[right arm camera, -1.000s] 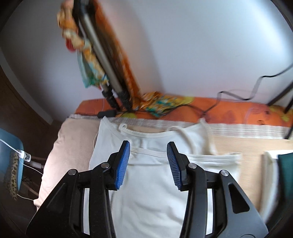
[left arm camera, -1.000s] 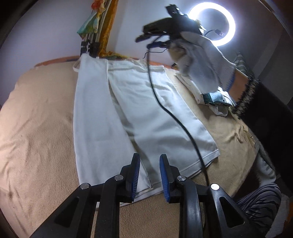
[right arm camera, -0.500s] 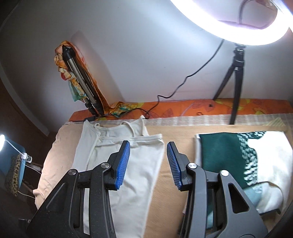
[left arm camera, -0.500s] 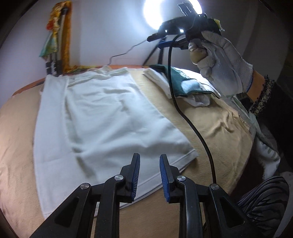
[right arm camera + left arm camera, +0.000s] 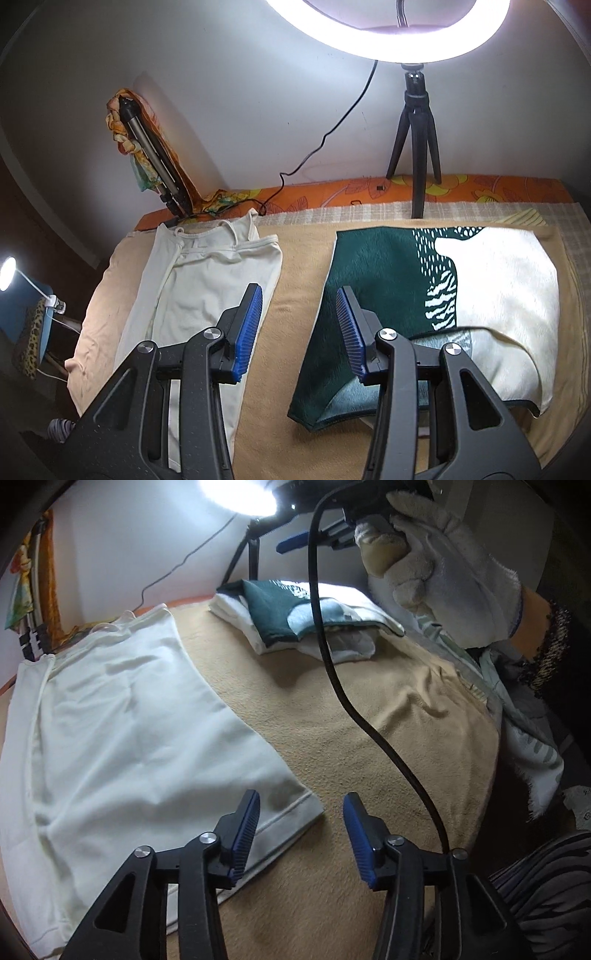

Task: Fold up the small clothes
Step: 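Open both grippers and move them to the other side edge, then grasp the other side edge with both grippers and fold it over the middle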

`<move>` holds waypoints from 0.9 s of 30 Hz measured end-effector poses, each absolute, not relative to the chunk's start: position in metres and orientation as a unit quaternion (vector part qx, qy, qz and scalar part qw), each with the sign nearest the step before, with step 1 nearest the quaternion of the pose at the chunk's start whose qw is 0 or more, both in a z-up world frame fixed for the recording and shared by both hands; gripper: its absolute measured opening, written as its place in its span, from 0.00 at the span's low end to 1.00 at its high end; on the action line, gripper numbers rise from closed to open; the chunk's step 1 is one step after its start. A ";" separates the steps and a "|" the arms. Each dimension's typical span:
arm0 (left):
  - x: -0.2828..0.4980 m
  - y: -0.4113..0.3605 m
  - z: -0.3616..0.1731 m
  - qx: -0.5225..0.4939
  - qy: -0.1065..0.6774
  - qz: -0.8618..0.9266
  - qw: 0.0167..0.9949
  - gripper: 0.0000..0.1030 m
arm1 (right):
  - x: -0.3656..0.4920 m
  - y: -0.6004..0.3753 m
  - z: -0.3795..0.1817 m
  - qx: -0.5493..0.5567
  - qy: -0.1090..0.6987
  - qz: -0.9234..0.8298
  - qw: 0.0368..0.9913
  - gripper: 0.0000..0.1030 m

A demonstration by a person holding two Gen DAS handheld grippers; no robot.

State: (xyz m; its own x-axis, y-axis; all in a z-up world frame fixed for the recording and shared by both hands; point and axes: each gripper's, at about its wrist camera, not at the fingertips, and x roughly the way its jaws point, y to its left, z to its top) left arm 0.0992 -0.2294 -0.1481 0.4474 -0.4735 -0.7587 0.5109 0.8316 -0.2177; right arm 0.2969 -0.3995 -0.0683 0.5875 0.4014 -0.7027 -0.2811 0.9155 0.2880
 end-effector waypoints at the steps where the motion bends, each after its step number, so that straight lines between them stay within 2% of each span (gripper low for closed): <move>1: 0.102 -0.233 -0.151 0.025 0.445 -0.286 0.849 0.51 | 0.297 -0.399 -0.070 0.073 0.413 0.194 0.887 0.43; 4: 0.107 -0.241 -0.161 0.039 0.456 -0.276 0.845 0.51 | 0.299 -0.397 -0.075 0.076 0.417 0.206 0.882 0.43; 7: 0.106 -0.247 -0.164 0.074 0.441 -0.262 0.855 0.40 | 0.305 -0.391 -0.082 0.090 0.421 0.223 0.874 0.43; 9: 0.109 -0.246 -0.165 0.072 0.438 -0.258 0.858 0.19 | 0.311 -0.382 -0.089 0.096 0.426 0.232 0.869 0.43; 11: 0.115 -0.237 -0.165 0.044 0.446 -0.259 0.856 0.07 | 0.318 -0.368 -0.098 0.091 0.434 0.239 0.864 0.43; 12: 0.119 -0.230 -0.165 0.025 0.452 -0.260 0.853 0.05 | 0.321 -0.360 -0.102 0.087 0.438 0.240 0.862 0.43; 15: 0.124 -0.211 -0.159 -0.038 0.461 -0.266 0.846 0.04 | 0.336 -0.333 -0.117 0.075 0.454 0.248 0.852 0.43; 22: 0.117 -0.196 -0.143 -0.055 0.439 -0.264 0.857 0.04 | 0.385 -0.298 -0.150 0.047 0.482 0.176 0.857 0.43; 27: 0.119 -0.189 -0.143 -0.076 0.444 -0.263 0.853 0.04 | 0.412 -0.296 -0.170 0.067 0.492 0.149 0.855 0.43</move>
